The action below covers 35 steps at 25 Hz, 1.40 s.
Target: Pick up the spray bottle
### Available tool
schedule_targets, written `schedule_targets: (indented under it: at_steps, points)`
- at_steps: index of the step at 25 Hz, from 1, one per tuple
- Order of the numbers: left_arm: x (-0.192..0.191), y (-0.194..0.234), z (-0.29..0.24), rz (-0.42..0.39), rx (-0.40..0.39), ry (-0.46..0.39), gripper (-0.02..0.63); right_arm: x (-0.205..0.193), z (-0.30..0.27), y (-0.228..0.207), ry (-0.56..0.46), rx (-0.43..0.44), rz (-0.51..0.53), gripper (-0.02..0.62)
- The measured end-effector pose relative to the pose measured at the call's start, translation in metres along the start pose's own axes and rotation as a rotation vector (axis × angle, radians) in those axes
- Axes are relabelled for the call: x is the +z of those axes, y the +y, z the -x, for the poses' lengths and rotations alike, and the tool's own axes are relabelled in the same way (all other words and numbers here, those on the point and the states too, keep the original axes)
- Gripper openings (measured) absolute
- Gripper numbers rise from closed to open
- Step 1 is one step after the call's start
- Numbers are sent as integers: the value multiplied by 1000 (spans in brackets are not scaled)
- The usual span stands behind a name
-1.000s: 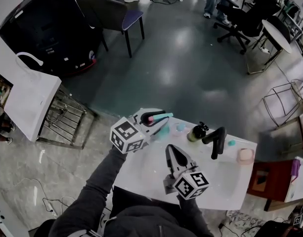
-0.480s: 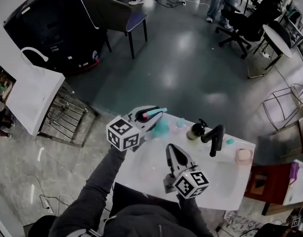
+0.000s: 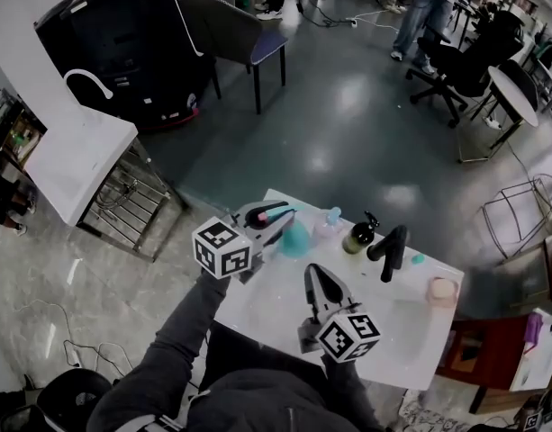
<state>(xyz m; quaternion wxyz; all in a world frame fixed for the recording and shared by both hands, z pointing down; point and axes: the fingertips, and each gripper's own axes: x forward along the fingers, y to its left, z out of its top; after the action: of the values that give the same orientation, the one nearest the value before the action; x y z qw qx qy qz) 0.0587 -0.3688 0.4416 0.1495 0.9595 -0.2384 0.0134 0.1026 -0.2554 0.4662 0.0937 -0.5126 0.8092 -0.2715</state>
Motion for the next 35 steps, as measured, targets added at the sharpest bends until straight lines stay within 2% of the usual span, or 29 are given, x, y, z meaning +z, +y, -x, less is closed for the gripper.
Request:
schedule_targets:
  at_steps: [8,12,20,26,29,35]
  points:
    - [-12,-34,10,9,-1,3,84,8,22,4,-29,19,7,11]
    - [-22,-50,3,23,-25,7,84,10,35,-3,-44,1,12,11]
    - [-42,-93,-20,51,-113,21,84,14,70,-26,-74,-77,9,11]
    - [-58,-132,-35,90,-187,36,84,14,103,-54,-84,-178,-22,11]
    - [-64,-149,-34,92,-197,34,84,11,121,-70,-91,-246,-60,11]
    - [-75,-172,-23,95,-204,39,84,4,140,-72,-96,-289,8,9]
